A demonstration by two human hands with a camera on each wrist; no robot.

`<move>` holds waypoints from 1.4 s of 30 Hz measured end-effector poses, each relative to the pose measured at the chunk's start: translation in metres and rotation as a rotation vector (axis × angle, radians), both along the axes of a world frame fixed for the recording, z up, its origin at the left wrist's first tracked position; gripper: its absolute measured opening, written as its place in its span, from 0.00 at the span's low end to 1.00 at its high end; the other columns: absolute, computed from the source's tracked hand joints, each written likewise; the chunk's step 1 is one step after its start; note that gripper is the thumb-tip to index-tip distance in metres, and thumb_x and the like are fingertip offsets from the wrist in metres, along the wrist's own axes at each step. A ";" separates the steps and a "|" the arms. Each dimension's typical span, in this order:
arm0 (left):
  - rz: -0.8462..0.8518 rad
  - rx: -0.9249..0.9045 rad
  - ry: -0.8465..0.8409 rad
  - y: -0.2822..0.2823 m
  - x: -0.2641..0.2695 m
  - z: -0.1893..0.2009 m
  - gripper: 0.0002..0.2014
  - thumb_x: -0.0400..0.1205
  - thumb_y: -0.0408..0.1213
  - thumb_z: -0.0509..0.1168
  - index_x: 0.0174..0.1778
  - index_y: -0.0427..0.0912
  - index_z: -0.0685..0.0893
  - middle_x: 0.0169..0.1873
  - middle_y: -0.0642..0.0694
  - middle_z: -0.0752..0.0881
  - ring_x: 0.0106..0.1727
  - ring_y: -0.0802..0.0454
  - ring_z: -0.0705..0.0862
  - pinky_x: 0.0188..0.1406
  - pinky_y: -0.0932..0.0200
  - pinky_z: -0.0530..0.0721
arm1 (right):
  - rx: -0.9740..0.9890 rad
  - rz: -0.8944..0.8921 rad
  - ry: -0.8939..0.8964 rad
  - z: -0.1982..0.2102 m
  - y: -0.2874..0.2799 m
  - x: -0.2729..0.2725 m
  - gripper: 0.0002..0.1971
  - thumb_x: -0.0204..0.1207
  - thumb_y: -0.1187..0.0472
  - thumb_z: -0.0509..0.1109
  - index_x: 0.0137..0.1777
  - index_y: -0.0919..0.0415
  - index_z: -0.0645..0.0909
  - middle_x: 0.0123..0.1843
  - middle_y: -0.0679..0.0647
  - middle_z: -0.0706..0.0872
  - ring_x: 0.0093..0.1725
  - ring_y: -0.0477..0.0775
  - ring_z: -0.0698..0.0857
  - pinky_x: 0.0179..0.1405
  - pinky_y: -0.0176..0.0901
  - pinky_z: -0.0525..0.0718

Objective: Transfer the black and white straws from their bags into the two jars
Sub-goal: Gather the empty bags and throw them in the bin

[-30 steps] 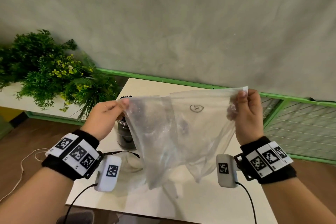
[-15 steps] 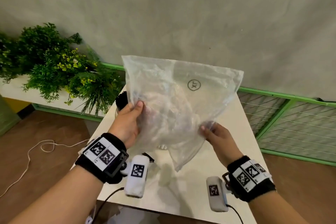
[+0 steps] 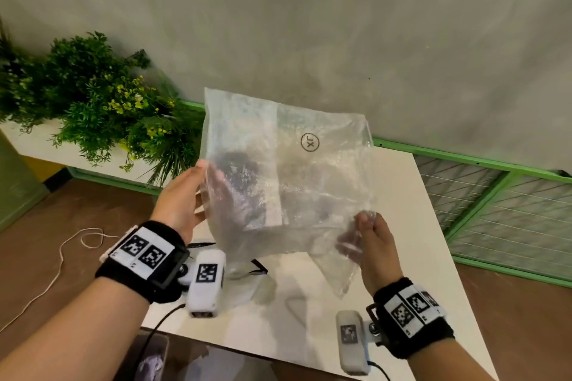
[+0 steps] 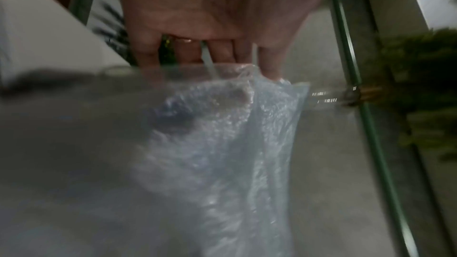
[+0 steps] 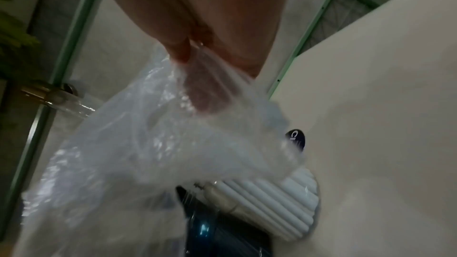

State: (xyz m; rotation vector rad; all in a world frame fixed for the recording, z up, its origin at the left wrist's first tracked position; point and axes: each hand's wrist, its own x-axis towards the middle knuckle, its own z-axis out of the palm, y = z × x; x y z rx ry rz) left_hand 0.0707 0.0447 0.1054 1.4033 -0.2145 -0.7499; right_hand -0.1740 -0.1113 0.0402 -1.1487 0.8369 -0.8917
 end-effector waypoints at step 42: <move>-0.220 0.304 -0.418 0.025 0.016 -0.081 0.34 0.81 0.32 0.67 0.78 0.59 0.59 0.53 0.52 0.77 0.49 0.48 0.82 0.54 0.49 0.80 | -0.341 0.363 0.403 -0.001 -0.046 0.005 0.40 0.80 0.76 0.61 0.74 0.27 0.59 0.54 0.53 0.75 0.41 0.54 0.82 0.48 0.53 0.89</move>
